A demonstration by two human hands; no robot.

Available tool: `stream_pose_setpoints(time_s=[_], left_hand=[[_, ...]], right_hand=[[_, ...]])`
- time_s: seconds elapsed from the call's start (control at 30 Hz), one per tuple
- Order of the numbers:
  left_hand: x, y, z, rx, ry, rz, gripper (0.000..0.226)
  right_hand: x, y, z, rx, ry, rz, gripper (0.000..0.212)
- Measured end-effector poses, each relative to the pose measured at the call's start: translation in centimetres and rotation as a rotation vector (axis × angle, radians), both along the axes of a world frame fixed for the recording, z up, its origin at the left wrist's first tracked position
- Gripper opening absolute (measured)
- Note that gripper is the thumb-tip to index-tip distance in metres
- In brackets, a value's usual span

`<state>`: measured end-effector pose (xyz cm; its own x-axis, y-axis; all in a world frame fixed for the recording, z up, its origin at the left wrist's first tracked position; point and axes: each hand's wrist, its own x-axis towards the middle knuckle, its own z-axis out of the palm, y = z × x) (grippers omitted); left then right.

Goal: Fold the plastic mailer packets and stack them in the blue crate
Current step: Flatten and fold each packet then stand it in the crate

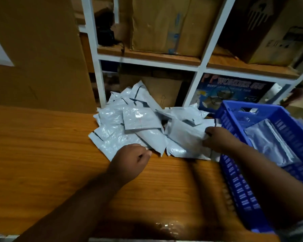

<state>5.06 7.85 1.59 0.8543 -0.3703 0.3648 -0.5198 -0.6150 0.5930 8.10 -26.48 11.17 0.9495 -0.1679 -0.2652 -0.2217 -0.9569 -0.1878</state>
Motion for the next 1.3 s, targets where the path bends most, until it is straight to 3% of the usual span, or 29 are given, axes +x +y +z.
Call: stream_pose_setpoints(time_s=[0.1, 0.23, 0.27, 0.33, 0.43, 0.57, 0.67, 0.8, 0.87, 1.0, 1.17, 1.3], left_hand=[[0.0, 0.5, -0.8, -0.01, -0.003, -0.057, 0.036], [-2.3, 0.6, -2.5, -0.055, -0.094, 0.018, 0.019], [-3.1, 1.1, -3.0, -0.089, -0.133, 0.096, 0.019], [-4.4, 2.5, -3.7, -0.164, -0.161, 0.189, 0.022], [-5.8, 4.6, -5.8, -0.049, -0.137, 0.13, 0.029], [-6.6, 5.2, -8.3, 0.121, -0.082, 0.098, 0.028], [-7.9, 3.9, -9.6, 0.308, -0.07, 0.076, 0.046], [-10.9, 0.5, -10.6, 0.667, 0.008, -0.04, 0.075], [-12.6, -0.6, -11.3, 0.749, 0.063, 0.002, 0.08], [-15.0, -1.2, -10.9, 0.734, 0.037, 0.031, 0.077], [-14.2, -2.8, -8.2, 0.551, -0.082, 0.053, 0.066], [-11.4, -4.8, -7.2, 0.588, -0.04, 0.032, 0.072]], right_hand=[[-5.7, 0.8, -0.2, 0.031, -0.128, 0.056, 0.017], [-13.7, 2.7, -4.3, -0.024, -0.434, 0.374, 0.025], [-15.0, 3.1, -6.0, -0.074, -0.411, 0.458, 0.032], [-17.0, 4.2, -9.6, -0.147, -0.179, 0.543, 0.049], [-19.1, 4.7, -13.9, -0.084, 0.038, 0.521, 0.064], [-19.3, 5.0, -13.9, 0.046, -0.079, 0.424, 0.069], [-17.5, 7.5, -13.2, 0.148, -0.188, 0.336, 0.073], [-15.3, 11.0, -16.8, 0.033, -0.15, 0.519, 0.073], [-15.2, 10.6, -19.0, -0.056, -0.134, 0.599, 0.073], [-15.2, 6.7, -19.4, -0.081, -0.148, 0.739, 0.069], [-14.7, 2.7, -18.3, -0.097, -0.093, 0.842, 0.068], [-15.1, 3.6, -16.6, -0.049, -0.144, 0.787, 0.07]])
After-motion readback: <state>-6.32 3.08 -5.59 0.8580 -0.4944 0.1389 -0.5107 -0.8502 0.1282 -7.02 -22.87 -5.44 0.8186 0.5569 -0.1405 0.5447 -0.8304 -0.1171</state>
